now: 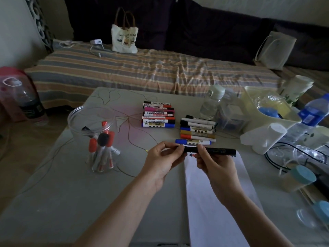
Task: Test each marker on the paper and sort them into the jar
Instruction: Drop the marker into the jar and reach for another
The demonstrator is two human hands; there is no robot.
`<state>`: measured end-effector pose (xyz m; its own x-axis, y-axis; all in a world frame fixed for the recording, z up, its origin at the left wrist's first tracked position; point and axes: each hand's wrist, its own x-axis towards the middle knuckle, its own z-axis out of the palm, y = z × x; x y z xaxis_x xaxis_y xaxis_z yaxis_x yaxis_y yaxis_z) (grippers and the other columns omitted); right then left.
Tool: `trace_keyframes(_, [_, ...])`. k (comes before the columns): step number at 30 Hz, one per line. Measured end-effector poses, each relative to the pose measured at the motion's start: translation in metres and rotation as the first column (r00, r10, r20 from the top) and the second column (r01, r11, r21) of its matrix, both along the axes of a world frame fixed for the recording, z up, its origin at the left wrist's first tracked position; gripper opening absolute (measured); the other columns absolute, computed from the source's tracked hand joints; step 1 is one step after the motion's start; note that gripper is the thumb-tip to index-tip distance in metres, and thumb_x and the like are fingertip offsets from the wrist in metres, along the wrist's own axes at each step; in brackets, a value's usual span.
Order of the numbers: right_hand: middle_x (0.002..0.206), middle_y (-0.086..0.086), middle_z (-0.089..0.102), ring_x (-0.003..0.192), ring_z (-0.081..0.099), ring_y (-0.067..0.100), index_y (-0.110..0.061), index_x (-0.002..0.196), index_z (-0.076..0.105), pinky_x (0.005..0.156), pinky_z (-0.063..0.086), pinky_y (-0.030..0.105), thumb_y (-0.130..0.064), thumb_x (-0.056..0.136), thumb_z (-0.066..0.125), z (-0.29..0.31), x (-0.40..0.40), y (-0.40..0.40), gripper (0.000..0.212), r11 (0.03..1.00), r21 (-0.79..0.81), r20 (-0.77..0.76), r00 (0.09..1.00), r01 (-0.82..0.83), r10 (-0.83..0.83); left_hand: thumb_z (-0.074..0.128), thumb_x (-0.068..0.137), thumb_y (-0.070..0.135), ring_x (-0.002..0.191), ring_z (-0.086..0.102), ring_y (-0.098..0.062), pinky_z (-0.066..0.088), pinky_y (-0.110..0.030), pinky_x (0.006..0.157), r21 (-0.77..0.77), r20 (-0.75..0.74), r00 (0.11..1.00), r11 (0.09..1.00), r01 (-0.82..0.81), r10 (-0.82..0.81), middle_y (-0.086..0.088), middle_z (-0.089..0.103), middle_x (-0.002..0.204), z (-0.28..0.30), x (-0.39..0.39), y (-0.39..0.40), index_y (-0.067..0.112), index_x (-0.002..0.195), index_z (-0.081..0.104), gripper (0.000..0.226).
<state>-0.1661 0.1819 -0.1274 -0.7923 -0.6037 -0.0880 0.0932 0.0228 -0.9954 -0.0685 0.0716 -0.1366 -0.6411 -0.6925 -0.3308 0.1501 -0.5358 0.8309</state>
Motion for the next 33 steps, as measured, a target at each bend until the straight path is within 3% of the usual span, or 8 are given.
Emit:
trace_keyframes(3, [0.075,0.007,0.070,0.068,0.062,0.016,-0.006,0.089,0.073,0.071,0.054,0.027,-0.034,0.080,0.068,-0.004,0.002,0.002,0.030,1.000,-0.011,0.047,0.999,0.007,-0.006,0.071,0.083,0.005,0.085,0.073,-0.020,0.058,-0.026,0.081,-0.071,0.035,0.999,0.997,-0.018,0.021,-0.013,0.075,0.092,-0.003,-0.001,0.004,0.001,0.096,0.067,0.014])
trace_keyframes(9, [0.070,0.004,0.065,0.069,0.058,0.015,-0.004,0.091,0.070,0.073,0.052,0.027,-0.037,0.074,0.067,-0.004,0.005,0.003,0.037,0.999,-0.045,0.167,0.986,0.021,-0.013,0.072,0.082,0.005,0.080,0.074,-0.019,0.055,-0.016,0.068,-0.182,0.062,0.996,0.982,-0.057,0.069,-0.010,0.075,0.087,-0.004,-0.001,0.014,0.005,0.092,0.068,0.011])
trace_keyframes(16, [0.068,0.005,0.059,0.064,0.053,0.013,-0.004,0.087,0.066,0.072,0.048,0.028,-0.029,0.078,0.067,-0.002,0.009,0.014,0.027,0.997,-0.070,0.301,0.953,0.031,-0.008,0.071,0.084,0.006,0.080,0.074,-0.017,0.055,-0.017,0.070,-0.287,0.057,0.994,0.955,-0.074,0.094,-0.006,0.075,0.084,-0.008,-0.001,0.029,0.008,0.089,0.066,0.007])
trace_keyframes(23, [0.068,0.005,0.056,0.060,0.052,0.011,-0.001,0.098,0.067,0.058,0.047,0.021,-0.037,0.077,0.068,0.010,-0.001,0.019,0.042,0.991,-0.132,0.332,0.940,-0.038,0.081,0.067,0.085,0.003,0.086,0.072,-0.013,0.057,-0.023,0.078,-0.058,-0.088,0.984,0.985,-0.163,0.157,-0.006,0.076,0.092,-0.002,-0.003,0.020,0.008,0.101,0.071,0.017])
trace_keyframes(26, [0.069,0.006,0.057,0.061,0.052,0.012,-0.004,0.096,0.066,0.062,0.047,0.024,-0.035,0.081,0.066,0.006,-0.007,0.023,0.035,0.991,-0.135,0.379,0.924,0.002,0.049,0.067,0.085,0.001,0.092,0.071,-0.016,0.057,-0.026,0.083,0.005,-0.096,0.971,0.975,-0.221,0.221,-0.008,0.075,0.097,-0.004,-0.001,0.012,0.009,0.104,0.072,0.021])
trace_keyframes(28, [0.075,0.009,0.063,0.066,0.059,0.016,-0.003,0.098,0.068,0.067,0.050,0.027,-0.027,0.081,0.066,0.000,-0.006,0.025,0.030,0.996,-0.081,0.289,0.955,-0.043,0.065,0.067,0.086,0.001,0.095,0.071,-0.017,0.056,-0.026,0.083,-0.019,-0.099,0.959,0.963,-0.269,0.266,-0.007,0.075,0.099,-0.006,-0.001,0.009,0.011,0.106,0.070,0.023])
trace_keyframes(30, [0.082,0.008,0.071,0.073,0.068,0.017,-0.007,0.098,0.069,0.069,0.056,0.026,-0.017,0.084,0.066,-0.002,-0.001,0.022,0.017,0.992,0.026,0.046,0.992,-0.121,0.120,0.067,0.086,0.000,0.091,0.071,-0.016,0.057,-0.023,0.078,-0.054,-0.131,0.931,0.935,-0.350,0.341,-0.004,0.075,0.093,-0.003,-0.001,0.006,0.012,0.102,0.070,0.021])
trace_keyframes(33, [0.085,0.003,0.073,0.077,0.071,0.012,-0.014,0.094,0.067,0.069,0.058,0.022,-0.006,0.084,0.069,-0.005,0.007,0.012,0.013,0.973,0.158,-0.289,0.935,-0.166,0.207,0.069,0.085,0.003,0.089,0.072,-0.013,0.057,-0.021,0.076,-0.255,-0.184,0.907,0.873,-0.417,0.379,-0.001,0.076,0.090,0.004,0.005,0.002,0.012,0.097,0.070,0.015])
